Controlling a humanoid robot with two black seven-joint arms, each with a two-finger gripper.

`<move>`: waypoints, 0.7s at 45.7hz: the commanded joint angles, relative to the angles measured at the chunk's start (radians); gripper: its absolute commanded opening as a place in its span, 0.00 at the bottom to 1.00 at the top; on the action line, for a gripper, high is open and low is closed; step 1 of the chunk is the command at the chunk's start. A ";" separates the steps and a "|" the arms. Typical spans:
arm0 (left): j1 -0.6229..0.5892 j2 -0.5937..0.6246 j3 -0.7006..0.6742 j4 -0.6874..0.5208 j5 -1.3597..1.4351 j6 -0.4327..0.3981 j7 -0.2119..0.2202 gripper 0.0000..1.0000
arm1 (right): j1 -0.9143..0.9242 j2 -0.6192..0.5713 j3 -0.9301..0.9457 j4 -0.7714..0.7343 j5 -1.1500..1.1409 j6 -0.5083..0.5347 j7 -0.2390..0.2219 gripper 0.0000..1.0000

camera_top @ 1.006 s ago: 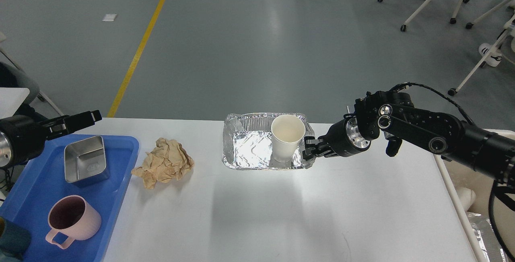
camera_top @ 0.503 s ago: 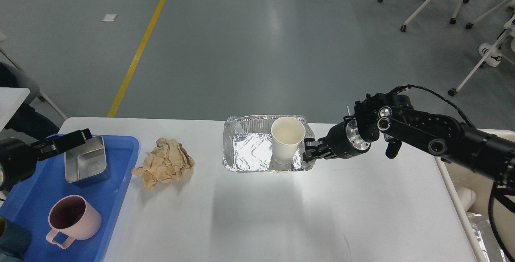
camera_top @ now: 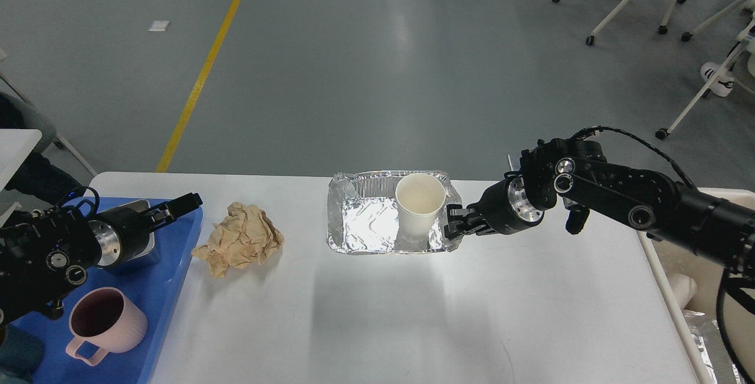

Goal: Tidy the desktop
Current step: 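Move the left gripper down and grasp the crumpled brown paper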

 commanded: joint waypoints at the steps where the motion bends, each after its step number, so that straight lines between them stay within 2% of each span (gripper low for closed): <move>1: -0.005 -0.079 0.002 0.106 0.001 -0.006 -0.001 0.97 | -0.003 0.000 0.001 0.001 0.000 -0.010 0.000 0.00; 12: -0.002 -0.208 0.007 0.246 0.001 -0.010 -0.008 0.97 | -0.001 -0.003 0.002 0.003 0.001 -0.010 0.002 0.00; 19: -0.002 -0.279 0.008 0.291 0.001 -0.010 -0.057 0.97 | -0.001 -0.003 0.002 0.003 0.003 -0.012 0.002 0.00; 32: 0.006 -0.360 0.031 0.363 0.004 -0.008 -0.063 0.96 | -0.001 -0.005 0.004 0.003 0.003 -0.012 0.002 0.00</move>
